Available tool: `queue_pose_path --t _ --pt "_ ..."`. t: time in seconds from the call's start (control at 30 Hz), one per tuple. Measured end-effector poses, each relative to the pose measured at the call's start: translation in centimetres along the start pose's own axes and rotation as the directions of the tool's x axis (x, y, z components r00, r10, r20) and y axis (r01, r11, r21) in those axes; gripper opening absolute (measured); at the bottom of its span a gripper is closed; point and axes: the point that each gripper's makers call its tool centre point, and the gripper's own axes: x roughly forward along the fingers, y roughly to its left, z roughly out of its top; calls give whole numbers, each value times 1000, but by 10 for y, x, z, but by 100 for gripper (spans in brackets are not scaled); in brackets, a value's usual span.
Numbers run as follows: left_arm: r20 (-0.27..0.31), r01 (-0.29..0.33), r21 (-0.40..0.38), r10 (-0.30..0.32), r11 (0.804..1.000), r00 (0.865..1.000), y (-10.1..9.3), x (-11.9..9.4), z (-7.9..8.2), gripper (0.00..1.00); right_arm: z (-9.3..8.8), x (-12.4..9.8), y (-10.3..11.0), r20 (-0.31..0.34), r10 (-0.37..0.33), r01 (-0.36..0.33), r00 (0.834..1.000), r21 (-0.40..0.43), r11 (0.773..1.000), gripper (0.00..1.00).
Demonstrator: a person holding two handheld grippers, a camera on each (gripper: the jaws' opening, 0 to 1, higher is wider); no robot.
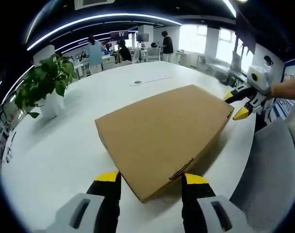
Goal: Operate the shoe box by opening the lid, removing the specified soft item, and placing it in the target area until the item is outside and the box remains undamaged.
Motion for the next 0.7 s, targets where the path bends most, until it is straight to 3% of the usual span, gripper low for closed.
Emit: queue_pose_path --t 0.33,0.57,0.7 --pt "11 -16 -10 16 1000 1000 -2 -2 1 50 0 0 5 22 -2 2 1000 8 1000 41" --pt "14 -7 -32 7 999 1000 -11 -7 -3 50 0 -1 -1 23 -34 34 999 -5 999 34" --pt "13 -8 -30 8 1000 1000 -17 -10 -6 50 0 -1 1 27 -35 35 999 17 999 35"
